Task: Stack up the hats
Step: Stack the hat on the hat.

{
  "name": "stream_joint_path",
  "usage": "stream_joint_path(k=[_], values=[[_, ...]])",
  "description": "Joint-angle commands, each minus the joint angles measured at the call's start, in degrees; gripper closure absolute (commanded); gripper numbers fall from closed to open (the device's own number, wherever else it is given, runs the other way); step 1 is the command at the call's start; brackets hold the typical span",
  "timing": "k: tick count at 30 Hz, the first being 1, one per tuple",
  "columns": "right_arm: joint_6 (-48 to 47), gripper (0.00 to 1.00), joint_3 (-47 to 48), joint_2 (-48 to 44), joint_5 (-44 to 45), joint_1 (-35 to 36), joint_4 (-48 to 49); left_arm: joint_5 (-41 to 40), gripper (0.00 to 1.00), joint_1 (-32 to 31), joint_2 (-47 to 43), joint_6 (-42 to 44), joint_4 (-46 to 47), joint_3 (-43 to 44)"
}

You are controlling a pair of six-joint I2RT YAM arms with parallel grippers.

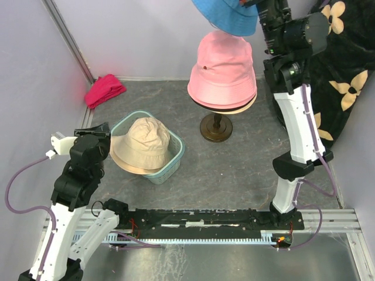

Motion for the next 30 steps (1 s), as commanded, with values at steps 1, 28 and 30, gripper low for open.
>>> stream_joint_path(k=[1,28,30], values=[[-1.73,0.99,-3.54,-6.41,-2.28,-3.39,-1.42,0.11,0.51,0.16,1.20,2.86,4.48,-0.78],[-3.07,0.99,-29.64,-18.89,-11.70,-5.76,-13.05,4.16,0.50,0.09,9.55,7.80,15.79,-0.73],[-2.51,0.99,-29.05,-19.34,-12.86,-5.80,-14.08,4.16,0.50,0.06,10.00,7.75,16.39,-0.73]])
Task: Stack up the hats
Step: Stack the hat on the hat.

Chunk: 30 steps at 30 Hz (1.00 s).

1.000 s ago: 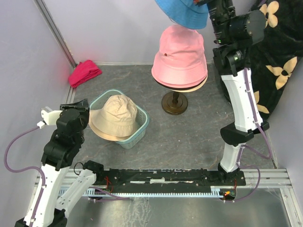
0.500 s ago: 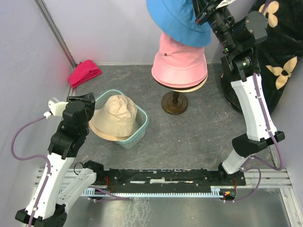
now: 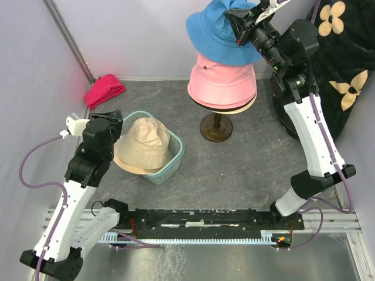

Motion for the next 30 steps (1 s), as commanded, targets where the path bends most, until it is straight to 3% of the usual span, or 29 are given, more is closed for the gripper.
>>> stream_joint_path(k=[1,14,23,30], values=[[0.74,0.99,1.57,-3.67,-3.54,-0.31,-1.48,1.18,0.50,0.07,1.03,2.48,3.93,0.56],[4.07,0.98,-1.80,-4.11,-7.49,-0.30,-6.74,6.34,0.49,-0.11,8.54,7.96,14.70,5.29],[4.08,0.98,-2.06,-3.95,-7.05,-0.31,-9.52,24.11,0.42,-0.31,21.27,10.54,39.87,11.48],[5.29,0.98,-1.56,-3.46,-5.68,-0.34,-10.75,40.12,0.38,-0.51,37.00,2.03,60.16,19.27]])
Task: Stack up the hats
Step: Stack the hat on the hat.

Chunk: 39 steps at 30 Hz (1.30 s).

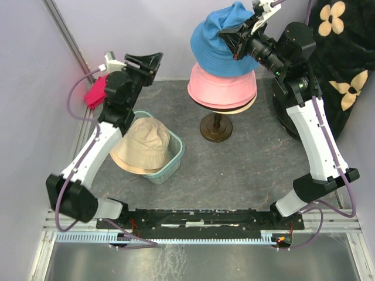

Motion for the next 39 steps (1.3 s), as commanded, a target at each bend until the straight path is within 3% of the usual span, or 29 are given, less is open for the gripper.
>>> stream_joint_path(k=[1,9,16,31,39], values=[[1.62,0.98,0.73,-0.68,1.05,-0.35,-0.25,13.85,0.38,-0.53,7.31,-6.00,20.11,5.68],[4.72,0.98,0.35,-0.89,0.34,-0.41,1.87,21.84,0.35,-1.35,18.58,-11.07,29.31,16.93],[6.14,0.98,0.63,-0.45,0.25,-0.45,2.63,28.00,0.33,-2.10,26.04,-13.84,29.25,26.22],[6.97,0.98,0.62,-0.81,-0.16,-0.75,3.32,26.54,0.32,-2.33,23.30,-5.43,19.16,24.07],[7.53,0.98,0.90,-0.46,-0.90,-0.76,3.39,26.06,0.31,-2.40,24.05,-5.74,20.09,24.43]])
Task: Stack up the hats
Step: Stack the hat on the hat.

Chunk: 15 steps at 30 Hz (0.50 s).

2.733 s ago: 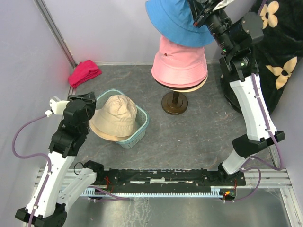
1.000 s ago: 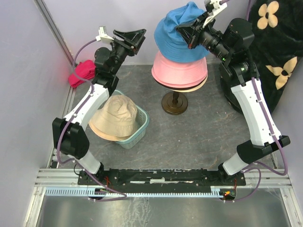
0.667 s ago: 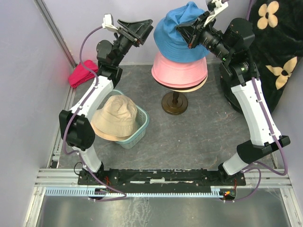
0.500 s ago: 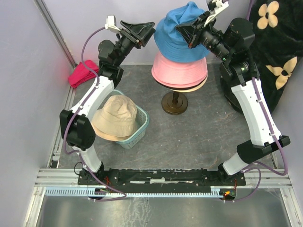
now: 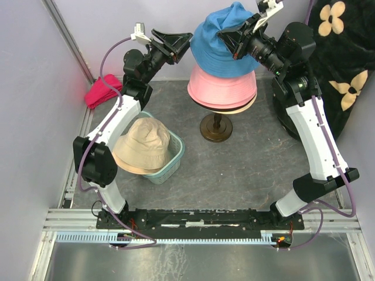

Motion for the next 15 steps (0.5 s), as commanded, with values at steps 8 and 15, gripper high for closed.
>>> stream_joint_path(k=[8,15], values=[[2.16,0.97,0.98,0.01,-1.30,-0.42,3.93,4.63,0.31,-1.39,3.77,-0.07,3.84,8.93],[3.32,0.97,0.93,0.44,-1.45,-0.53,5.13,7.27,0.27,-1.69,5.08,-0.64,4.29,9.17]])
